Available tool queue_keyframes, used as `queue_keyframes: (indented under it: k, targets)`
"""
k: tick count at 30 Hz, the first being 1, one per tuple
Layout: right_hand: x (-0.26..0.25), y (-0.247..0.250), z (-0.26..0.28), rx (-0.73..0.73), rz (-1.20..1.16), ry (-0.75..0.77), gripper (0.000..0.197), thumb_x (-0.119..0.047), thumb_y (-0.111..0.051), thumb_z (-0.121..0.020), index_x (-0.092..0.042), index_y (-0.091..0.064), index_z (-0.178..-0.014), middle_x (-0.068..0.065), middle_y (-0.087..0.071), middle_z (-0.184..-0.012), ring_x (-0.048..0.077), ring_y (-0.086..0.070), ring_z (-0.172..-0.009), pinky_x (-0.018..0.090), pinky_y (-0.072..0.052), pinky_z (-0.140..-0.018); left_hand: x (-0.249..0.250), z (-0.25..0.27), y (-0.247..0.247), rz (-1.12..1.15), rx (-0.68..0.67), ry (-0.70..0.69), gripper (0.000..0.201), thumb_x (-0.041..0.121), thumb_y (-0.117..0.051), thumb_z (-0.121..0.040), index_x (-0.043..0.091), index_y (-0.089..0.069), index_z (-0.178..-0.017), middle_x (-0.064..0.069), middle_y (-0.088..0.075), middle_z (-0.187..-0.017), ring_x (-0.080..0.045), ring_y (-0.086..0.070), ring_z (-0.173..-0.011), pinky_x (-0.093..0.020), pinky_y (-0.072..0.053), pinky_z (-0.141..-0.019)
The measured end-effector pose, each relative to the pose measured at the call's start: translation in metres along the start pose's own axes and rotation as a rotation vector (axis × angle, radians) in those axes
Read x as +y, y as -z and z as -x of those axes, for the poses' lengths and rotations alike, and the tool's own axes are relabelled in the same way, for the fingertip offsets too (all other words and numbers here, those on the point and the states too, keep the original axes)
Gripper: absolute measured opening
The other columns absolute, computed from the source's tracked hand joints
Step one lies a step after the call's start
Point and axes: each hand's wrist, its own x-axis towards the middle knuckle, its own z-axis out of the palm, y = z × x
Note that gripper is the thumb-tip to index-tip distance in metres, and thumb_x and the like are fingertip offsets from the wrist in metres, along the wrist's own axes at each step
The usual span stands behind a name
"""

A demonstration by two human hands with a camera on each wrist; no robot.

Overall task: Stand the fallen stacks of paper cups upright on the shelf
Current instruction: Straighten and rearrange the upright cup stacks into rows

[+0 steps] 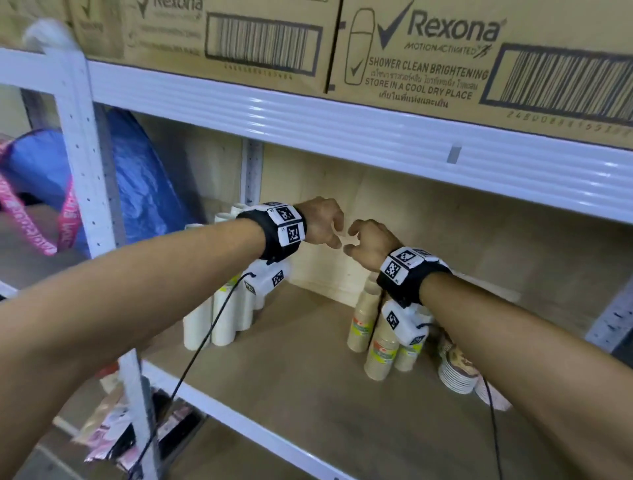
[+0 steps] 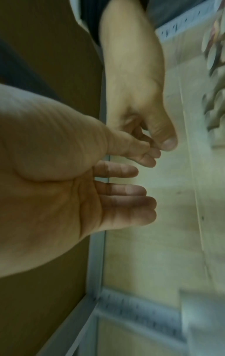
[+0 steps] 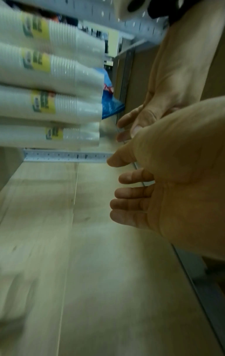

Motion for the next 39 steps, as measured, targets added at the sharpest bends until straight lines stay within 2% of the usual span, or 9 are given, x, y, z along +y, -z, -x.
queue_keyframes:
  k: [5, 7, 16, 20, 23, 26, 29, 33, 39]
  targets:
    - [-0.066, 0.001, -0.018, 0.001, -0.034, 0.186, 0.04, -0.033, -0.062, -0.085, -0.018, -0.058, -0.122, 0.007, -0.057, -0.124, 0.027, -0.059, -0.109, 0.036, -0.051, -0.09, -0.054, 0.034, 0.049, -0.069, 0.108, 0.121, 0.037, 0.043, -0.071, -0.083, 0.024, -0.065, -0.115, 0.009, -0.046, -0.103, -0.015, -0.049, -0.101, -0.029, -0.043, -0.087]
    - [-0.093, 0.002, -0.023, 0.009, -0.053, 0.246, 0.039, -0.033, -0.063, -0.086, -0.017, -0.059, -0.12, 0.007, -0.058, -0.122, 0.026, -0.059, -0.108, 0.036, -0.051, -0.09, -0.073, 0.05, 0.062, -0.091, 0.143, 0.179, 0.037, 0.041, -0.072, -0.082, 0.022, -0.067, -0.114, 0.007, -0.053, -0.104, -0.014, -0.05, -0.097, -0.029, -0.046, -0.09]
    - [-0.184, -0.013, -0.024, -0.009, -0.115, 0.385, 0.037, -0.034, -0.065, -0.085, -0.016, -0.062, -0.118, 0.01, -0.059, -0.12, 0.03, -0.062, -0.102, 0.038, -0.054, -0.085, -0.126, 0.101, 0.081, -0.106, 0.16, 0.364, 0.036, 0.034, -0.078, -0.079, 0.018, -0.069, -0.111, 0.004, -0.055, -0.1, -0.017, -0.057, -0.094, -0.027, -0.045, -0.077]
    - [-0.196, -0.024, -0.025, -0.052, -0.088, 0.364, 0.032, -0.028, -0.065, -0.084, -0.015, -0.065, -0.113, 0.011, -0.064, -0.117, 0.031, -0.064, -0.1, 0.033, -0.054, -0.079, -0.133, 0.11, 0.073, -0.174, 0.055, 0.379, 0.043, 0.032, -0.076, -0.079, 0.016, -0.067, -0.118, 0.002, -0.059, -0.106, -0.014, -0.052, -0.088, -0.024, -0.042, -0.07]
    - [-0.199, -0.033, -0.027, -0.077, -0.09, 0.343, 0.037, -0.028, -0.065, -0.084, -0.014, -0.065, -0.118, 0.012, -0.063, -0.121, 0.031, -0.063, -0.106, 0.032, -0.052, -0.082, -0.14, 0.112, 0.064, -0.199, 0.002, 0.387, 0.032, 0.031, -0.075, -0.079, 0.019, -0.067, -0.107, 0.009, -0.051, -0.089, -0.014, -0.051, -0.084, -0.019, -0.037, -0.056]
    - [-0.203, -0.039, -0.03, -0.109, -0.085, 0.324, 0.032, -0.026, -0.066, -0.084, -0.01, -0.067, -0.112, 0.012, -0.065, -0.114, 0.031, -0.064, -0.099, 0.031, -0.052, -0.076, -0.147, 0.114, 0.056, -0.176, -0.031, 0.393, 0.036, 0.027, -0.077, -0.079, 0.018, -0.067, -0.112, 0.006, -0.05, -0.103, -0.015, -0.05, -0.093, -0.027, -0.043, -0.072]
    - [-0.205, -0.044, -0.031, -0.105, -0.079, 0.326, 0.023, -0.023, -0.066, -0.082, -0.005, -0.069, -0.096, 0.011, -0.065, -0.1, 0.03, -0.064, -0.093, 0.029, -0.047, -0.066, -0.151, 0.115, 0.051, -0.129, -0.091, 0.404, 0.041, 0.02, -0.077, -0.08, 0.014, -0.066, -0.12, 0.001, -0.054, -0.108, -0.023, -0.062, -0.094, -0.034, -0.055, -0.075]
    - [-0.208, -0.047, -0.035, -0.118, -0.092, 0.312, 0.024, -0.022, -0.069, -0.081, -0.002, -0.071, -0.095, 0.011, -0.062, -0.096, 0.028, -0.063, -0.089, 0.027, -0.042, -0.064, -0.151, 0.117, 0.051, -0.095, -0.105, 0.398, 0.039, 0.016, -0.076, -0.082, 0.013, -0.066, -0.12, -0.001, -0.057, -0.104, -0.021, -0.062, -0.082, -0.027, -0.051, -0.061]
    - [-0.207, -0.04, -0.035, -0.199, -0.109, 0.307, 0.028, -0.022, -0.074, -0.078, -0.005, -0.07, -0.101, 0.008, -0.064, -0.094, 0.021, -0.058, -0.078, 0.023, -0.042, -0.058, -0.152, 0.117, 0.053, -0.012, -0.131, 0.415, 0.026, 0.014, -0.076, -0.08, 0.021, -0.065, -0.103, -0.005, -0.064, -0.1, -0.018, -0.064, -0.071, -0.018, -0.046, -0.045]
